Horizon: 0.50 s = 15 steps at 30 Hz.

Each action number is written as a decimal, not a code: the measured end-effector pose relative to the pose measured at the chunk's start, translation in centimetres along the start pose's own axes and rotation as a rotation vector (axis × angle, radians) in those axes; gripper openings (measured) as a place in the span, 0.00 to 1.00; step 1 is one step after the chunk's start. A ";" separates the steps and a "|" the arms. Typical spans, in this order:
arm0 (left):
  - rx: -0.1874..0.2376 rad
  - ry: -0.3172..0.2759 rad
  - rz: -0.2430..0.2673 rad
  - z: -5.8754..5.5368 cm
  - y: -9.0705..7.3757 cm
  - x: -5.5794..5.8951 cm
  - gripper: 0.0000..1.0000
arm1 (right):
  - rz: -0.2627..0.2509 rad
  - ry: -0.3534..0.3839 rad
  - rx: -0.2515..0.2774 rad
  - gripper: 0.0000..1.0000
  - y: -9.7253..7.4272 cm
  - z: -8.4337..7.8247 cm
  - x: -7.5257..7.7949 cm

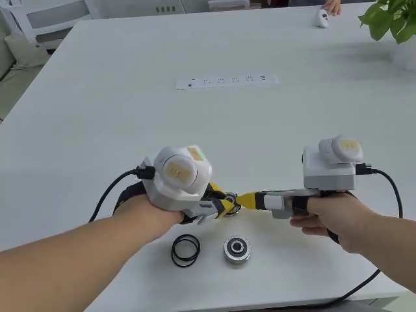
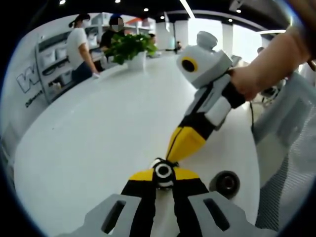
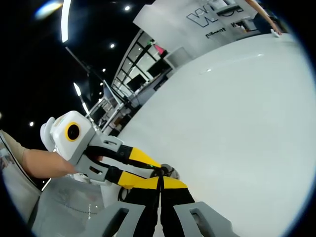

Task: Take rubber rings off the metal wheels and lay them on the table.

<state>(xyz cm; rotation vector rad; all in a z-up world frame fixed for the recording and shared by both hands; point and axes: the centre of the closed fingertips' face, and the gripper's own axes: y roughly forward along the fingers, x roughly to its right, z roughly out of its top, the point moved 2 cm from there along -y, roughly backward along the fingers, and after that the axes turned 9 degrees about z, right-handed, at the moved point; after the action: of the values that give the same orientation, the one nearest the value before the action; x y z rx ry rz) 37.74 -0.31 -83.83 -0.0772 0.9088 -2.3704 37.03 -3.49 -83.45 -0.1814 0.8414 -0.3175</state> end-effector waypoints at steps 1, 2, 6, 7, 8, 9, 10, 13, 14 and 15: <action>0.000 0.000 -0.001 0.0 0.0 0.0 0.12 | 0.001 0.000 0.000 0.00 0.0 0.0 0.0; 0.000 0.000 -0.001 0.0 0.0 0.0 0.12 | 0.003 0.001 0.000 0.00 0.1 0.0 0.0; 0.001 0.000 -0.002 0.0 0.0 0.0 0.12 | 0.012 0.004 0.002 0.00 0.2 0.0 -0.2; 0.002 -0.001 -0.001 0.0 0.0 0.0 0.12 | 0.012 0.002 0.002 0.00 0.3 -0.1 -0.2; 0.002 -0.001 -0.001 0.0 0.0 0.0 0.12 | 0.016 0.003 0.003 0.00 0.3 -0.1 -0.2; 0.003 -0.001 -0.001 0.0 0.0 0.0 0.12 | 0.017 0.003 0.003 0.00 0.3 -0.1 -0.2; 0.003 -0.001 -0.001 0.0 0.0 0.0 0.12 | 0.019 0.004 0.004 0.00 0.3 0.0 -0.3; 0.003 0.000 -0.001 0.0 0.0 0.0 0.12 | 0.025 0.006 0.008 0.00 0.4 -0.1 -0.4; 0.003 -0.001 -0.001 0.0 0.0 0.0 0.12 | 0.027 0.006 0.010 0.00 0.4 -0.1 -0.4; 0.003 -0.001 -0.001 0.0 0.0 0.0 0.12 | 0.030 0.008 0.012 0.00 0.4 -0.1 -0.5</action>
<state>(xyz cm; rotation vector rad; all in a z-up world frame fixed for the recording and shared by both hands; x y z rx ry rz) 37.73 -0.30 -83.79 -0.0773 0.9047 -2.3728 36.76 -2.94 -83.27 -0.1563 0.8491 -0.2953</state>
